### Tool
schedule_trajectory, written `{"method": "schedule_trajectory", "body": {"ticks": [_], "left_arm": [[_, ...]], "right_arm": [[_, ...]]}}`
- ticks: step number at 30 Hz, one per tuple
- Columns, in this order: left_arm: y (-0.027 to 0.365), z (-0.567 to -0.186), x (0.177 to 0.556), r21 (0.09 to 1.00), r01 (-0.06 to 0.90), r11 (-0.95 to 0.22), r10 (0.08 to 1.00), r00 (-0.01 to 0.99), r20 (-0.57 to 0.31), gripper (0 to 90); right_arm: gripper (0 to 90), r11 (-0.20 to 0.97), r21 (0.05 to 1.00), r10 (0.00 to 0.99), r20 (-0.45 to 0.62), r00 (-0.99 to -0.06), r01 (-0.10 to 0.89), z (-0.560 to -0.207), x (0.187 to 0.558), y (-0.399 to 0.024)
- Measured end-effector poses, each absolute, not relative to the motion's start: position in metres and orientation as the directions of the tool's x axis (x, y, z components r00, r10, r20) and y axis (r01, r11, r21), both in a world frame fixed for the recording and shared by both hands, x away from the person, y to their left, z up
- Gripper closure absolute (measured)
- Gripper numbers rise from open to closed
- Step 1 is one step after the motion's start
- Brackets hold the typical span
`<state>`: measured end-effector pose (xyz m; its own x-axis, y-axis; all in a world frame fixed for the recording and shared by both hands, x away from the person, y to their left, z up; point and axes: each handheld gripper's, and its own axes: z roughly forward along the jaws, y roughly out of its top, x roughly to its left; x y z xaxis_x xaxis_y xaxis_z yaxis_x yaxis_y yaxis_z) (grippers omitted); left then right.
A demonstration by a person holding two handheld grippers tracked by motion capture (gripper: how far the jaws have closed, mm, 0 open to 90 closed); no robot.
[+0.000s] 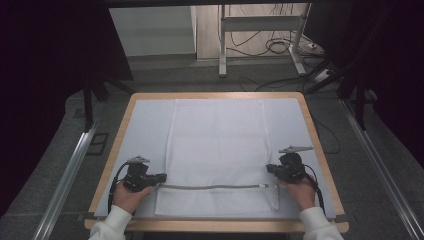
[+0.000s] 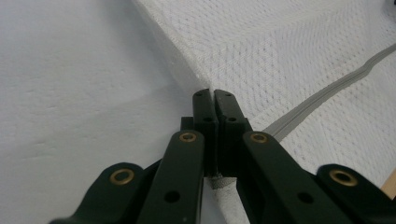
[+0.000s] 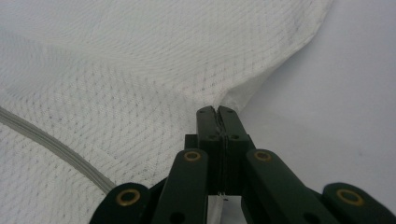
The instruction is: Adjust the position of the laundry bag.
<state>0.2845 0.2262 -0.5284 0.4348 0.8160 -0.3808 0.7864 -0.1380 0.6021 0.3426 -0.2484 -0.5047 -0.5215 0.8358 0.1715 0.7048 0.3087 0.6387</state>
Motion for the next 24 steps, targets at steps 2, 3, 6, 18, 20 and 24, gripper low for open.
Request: {"method": "schedule_trajectory", "body": {"ticks": [2,3,6,18,20,24], "left_arm": [[0.228,-0.529,0.285,0.600,0.789,-0.131,0.819,0.428,-0.383,89.3],[0.229,-0.529,0.285,0.600,0.789,-0.130,0.820,0.426,-0.383,89.3],[0.233,-0.529,0.285,0.600,0.790,-0.125,0.822,0.421,-0.384,89.3],[0.240,-0.531,0.281,0.595,0.795,-0.117,0.828,0.409,-0.384,89.1],[0.241,-0.532,0.281,0.593,0.797,-0.117,0.829,0.407,-0.384,89.1],[0.241,-0.532,0.282,0.591,0.798,-0.119,0.830,0.407,-0.382,89.1]], "right_arm": [[88.2,0.315,0.639,0.833,0.170,-0.527,0.702,-0.505,0.343,-0.246],[88.2,0.315,0.640,0.832,0.170,-0.528,0.701,-0.505,0.342,-0.245],[88.2,0.323,0.640,0.823,0.174,-0.541,0.697,-0.506,0.342,-0.241],[88.1,0.335,0.635,0.817,0.173,-0.551,0.696,-0.508,0.342,-0.236],[88.1,0.339,0.635,0.814,0.172,-0.554,0.694,-0.509,0.341,-0.236],[88.1,0.345,0.631,0.814,0.168,-0.556,0.695,-0.510,0.341,-0.233]]}}
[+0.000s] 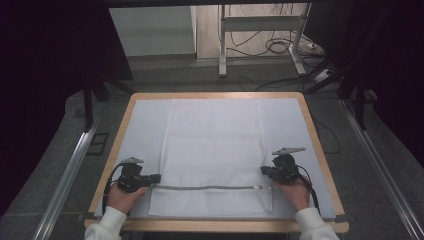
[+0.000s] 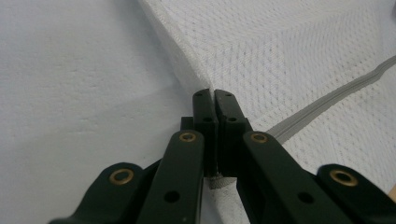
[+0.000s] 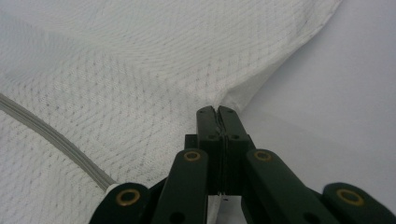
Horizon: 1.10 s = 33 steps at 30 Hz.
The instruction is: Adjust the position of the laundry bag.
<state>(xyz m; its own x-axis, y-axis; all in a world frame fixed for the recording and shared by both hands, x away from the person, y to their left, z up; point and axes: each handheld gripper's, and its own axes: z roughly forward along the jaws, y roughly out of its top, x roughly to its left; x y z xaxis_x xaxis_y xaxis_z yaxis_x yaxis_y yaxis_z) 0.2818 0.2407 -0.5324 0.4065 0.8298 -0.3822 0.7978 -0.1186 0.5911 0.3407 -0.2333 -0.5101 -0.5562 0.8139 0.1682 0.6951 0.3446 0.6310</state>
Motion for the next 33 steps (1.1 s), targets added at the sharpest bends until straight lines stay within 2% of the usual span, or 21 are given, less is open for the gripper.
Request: {"method": "schedule_trajectory", "body": {"ticks": [23,27,29,30,31,32,33], "left_arm": [[0.2409,-0.5346,0.2818,0.585,0.802,-0.125,0.837,0.402,-0.372,88.4],[0.2415,-0.5364,0.2821,0.589,0.798,-0.128,0.843,0.400,-0.360,85.7],[0.2422,-0.5366,0.2819,0.602,0.789,-0.125,0.854,0.394,-0.340,78.4],[0.2427,-0.5360,0.2819,0.610,0.783,-0.122,0.861,0.389,-0.328,71.3],[0.2431,-0.5350,0.2817,0.618,0.778,-0.115,0.869,0.380,-0.316,55.9],[0.2439,-0.5339,0.2812,0.627,0.772,-0.107,0.876,0.371,-0.307,55.9],[0.2450,-0.5328,0.2808,0.634,0.766,-0.103,0.882,0.365,-0.298,48.7]], "right_arm": [[88.0,0.351,0.613,0.816,0.171,-0.552,0.708,-0.5124,0.3393,-0.2348],[87.1,0.351,0.615,0.816,0.169,-0.553,0.706,-0.5124,0.3392,-0.2366],[84.3,0.356,0.616,0.816,0.162,-0.555,0.702,-0.5124,0.3391,-0.2368],[79.7,0.359,0.620,0.818,0.150,-0.555,0.698,-0.5122,0.3386,-0.2369],[68.6,0.367,0.634,0.822,0.122,-0.556,0.681,-0.5113,0.3377,-0.2377],[68.6,0.367,0.634,0.822,0.122,-0.556,0.681,-0.5113,0.3377,-0.2377],[64.1,0.369,0.639,0.822,0.113,-0.557,0.675,-0.5108,0.3378,-0.2389]]}}
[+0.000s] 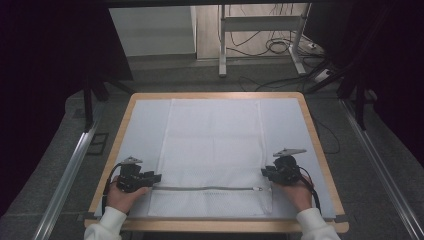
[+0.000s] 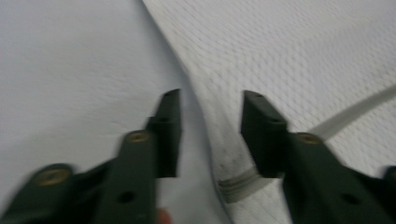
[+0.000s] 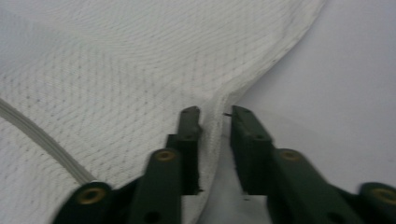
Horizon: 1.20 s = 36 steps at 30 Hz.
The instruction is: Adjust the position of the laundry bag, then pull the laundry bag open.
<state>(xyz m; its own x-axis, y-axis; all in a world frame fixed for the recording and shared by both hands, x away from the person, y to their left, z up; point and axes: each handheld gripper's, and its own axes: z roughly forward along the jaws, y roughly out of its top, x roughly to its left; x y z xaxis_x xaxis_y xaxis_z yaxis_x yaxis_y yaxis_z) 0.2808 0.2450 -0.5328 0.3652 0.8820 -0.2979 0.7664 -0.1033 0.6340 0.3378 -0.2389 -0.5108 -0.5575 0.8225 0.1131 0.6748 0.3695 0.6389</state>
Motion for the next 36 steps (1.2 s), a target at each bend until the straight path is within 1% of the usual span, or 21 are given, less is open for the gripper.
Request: {"method": "schedule_trajectory", "body": {"ticks": [1,2,3,5,6,9,10,14,16,21,25,29,36], "left_arm": [[0.246,-0.532,0.281,0.641,0.762,-0.094,0.886,0.358,-0.295,43.9],[0.246,-0.530,0.280,0.646,0.758,-0.086,0.891,0.349,-0.290,35.6],[0.246,-0.528,0.280,0.653,0.753,-0.082,0.894,0.346,-0.286,35.6],[0.244,-0.522,0.279,0.670,0.738,-0.087,0.892,0.356,-0.276,31.1],[0.242,-0.520,0.279,0.679,0.728,-0.092,0.893,0.362,-0.267,31.1],[0.234,-0.510,0.276,0.706,0.698,-0.118,0.887,0.394,-0.241,29.4],[0.231,-0.508,0.275,0.715,0.688,-0.125,0.883,0.406,-0.236,28.7],[0.218,-0.499,0.272,0.741,0.655,-0.149,0.864,0.451,-0.226,28.3],[0.211,-0.496,0.272,0.749,0.642,-0.162,0.857,0.468,-0.216,28.0],[0.189,-0.490,0.275,0.760,0.619,-0.197,0.825,0.524,-0.213,29.2],[0.174,-0.488,0.273,0.761,0.607,-0.228,0.798,0.564,-0.210,28.3],[0.166,-0.486,0.275,0.750,0.615,-0.243,0.778,0.585,-0.228,31.4],[0.154,-0.487,0.277,0.741,0.623,-0.249,0.777,0.585,-0.231,31.0]], "right_arm": [[60.0,0.367,0.643,0.824,0.111,-0.556,0.672,-0.510,0.338,-0.240],[56.2,0.361,0.650,0.826,0.110,-0.553,0.668,-0.510,0.338,-0.242],[52.4,0.354,0.655,0.828,0.112,-0.549,0.668,-0.509,0.338,-0.243],[44.7,0.332,0.676,0.833,0.116,-0.541,0.657,-0.505,0.337,-0.246],[44.7,0.332,0.676,0.833,0.116,-0.541,0.657,-0.505,0.337,-0.246],[38.7,0.310,0.702,0.837,0.118,-0.534,0.641,-0.500,0.334,-0.248],[35.0,0.296,0.722,0.840,0.114,-0.530,0.625,-0.498,0.332,-0.250],[31.8,0.283,0.738,0.830,0.131,-0.542,0.612,-0.497,0.324,-0.253],[30.3,0.298,0.752,0.816,0.119,-0.566,0.588,-0.499,0.310,-0.260],[30.1,0.280,0.767,0.816,0.126,-0.563,0.578,-0.495,0.296,-0.271],[29.8,0.261,0.778,0.823,0.130,-0.553,0.572,-0.493,0.291,-0.278],[30.1,0.272,0.772,0.825,0.120,-0.553,0.575,-0.496,0.290,-0.278],[31.3,0.270,0.773,0.830,0.115,-0.545,0.574,-0.497,0.290,-0.280]]}}
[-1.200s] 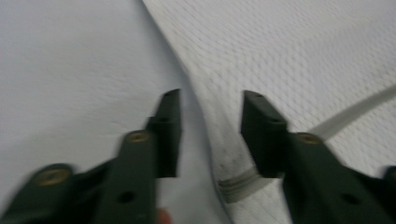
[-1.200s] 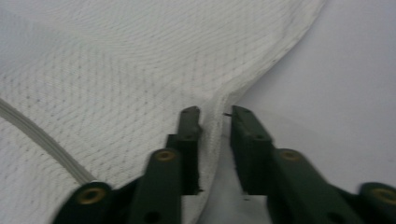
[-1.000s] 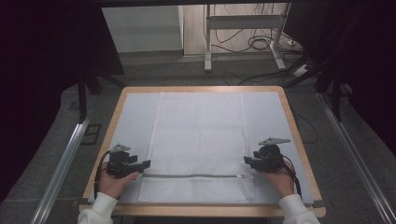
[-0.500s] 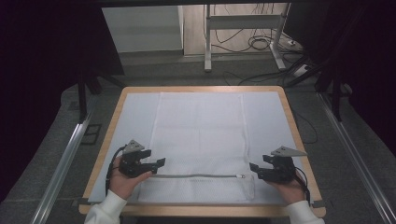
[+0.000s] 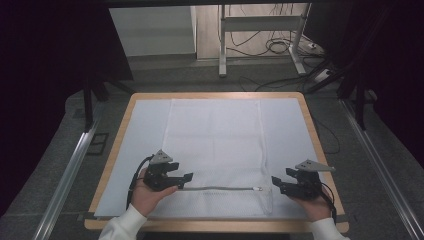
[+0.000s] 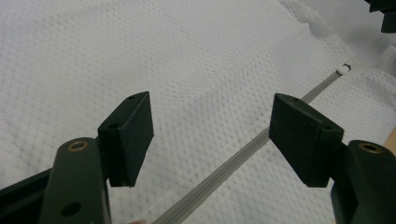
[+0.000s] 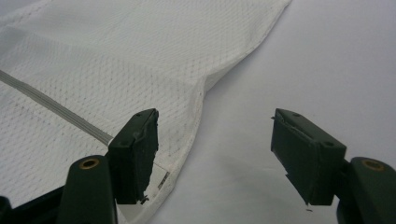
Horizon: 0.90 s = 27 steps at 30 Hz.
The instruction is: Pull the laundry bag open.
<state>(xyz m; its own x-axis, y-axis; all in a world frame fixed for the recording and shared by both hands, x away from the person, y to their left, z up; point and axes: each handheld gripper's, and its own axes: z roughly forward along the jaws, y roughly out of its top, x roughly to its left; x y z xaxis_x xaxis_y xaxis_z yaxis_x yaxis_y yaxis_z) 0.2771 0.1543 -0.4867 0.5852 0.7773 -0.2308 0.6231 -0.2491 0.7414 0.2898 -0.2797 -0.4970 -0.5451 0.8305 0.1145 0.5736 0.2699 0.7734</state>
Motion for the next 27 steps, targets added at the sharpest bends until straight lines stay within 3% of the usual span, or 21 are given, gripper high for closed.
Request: {"method": "schedule_trajectory", "body": {"ticks": [19,27], "left_arm": [[0.105,-0.488,0.276,0.722,0.631,-0.285,0.695,0.654,-0.298,35.2],[0.092,-0.486,0.275,0.725,0.616,-0.309,0.678,0.677,-0.287,36.6]], "right_arm": [[32.1,0.256,0.778,0.842,0.112,-0.528,0.574,-0.497,0.292,-0.285],[32.3,0.272,0.776,0.842,0.094,-0.531,0.568,-0.498,0.295,-0.282]]}}
